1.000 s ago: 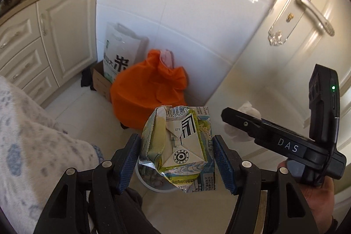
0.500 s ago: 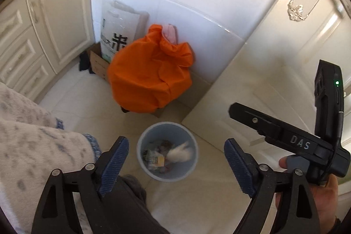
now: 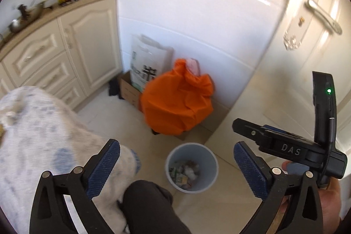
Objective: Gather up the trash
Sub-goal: 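Return both tools to the table over the remaining trash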
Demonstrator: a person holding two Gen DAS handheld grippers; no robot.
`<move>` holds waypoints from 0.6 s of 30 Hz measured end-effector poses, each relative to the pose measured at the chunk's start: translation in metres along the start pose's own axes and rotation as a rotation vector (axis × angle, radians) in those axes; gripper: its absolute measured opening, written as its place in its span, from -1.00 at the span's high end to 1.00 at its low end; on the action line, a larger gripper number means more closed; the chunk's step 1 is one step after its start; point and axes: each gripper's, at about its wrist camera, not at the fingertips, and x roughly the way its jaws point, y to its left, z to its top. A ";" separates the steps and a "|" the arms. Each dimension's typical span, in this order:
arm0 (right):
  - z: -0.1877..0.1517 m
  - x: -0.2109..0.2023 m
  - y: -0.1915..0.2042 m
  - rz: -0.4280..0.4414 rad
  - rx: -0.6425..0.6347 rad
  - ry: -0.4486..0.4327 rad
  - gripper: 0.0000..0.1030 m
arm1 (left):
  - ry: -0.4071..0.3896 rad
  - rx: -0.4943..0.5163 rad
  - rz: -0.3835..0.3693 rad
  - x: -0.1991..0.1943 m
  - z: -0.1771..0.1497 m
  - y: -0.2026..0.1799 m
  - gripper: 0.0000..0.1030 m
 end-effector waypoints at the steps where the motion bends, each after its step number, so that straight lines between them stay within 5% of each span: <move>1: 0.000 -0.004 0.007 0.010 -0.008 -0.008 -1.00 | -0.016 -0.011 0.008 -0.013 -0.002 0.005 -0.99; 18: -0.011 -0.085 0.196 0.125 -0.343 -0.201 -1.00 | -0.287 -0.208 0.216 -0.214 -0.079 0.111 -0.99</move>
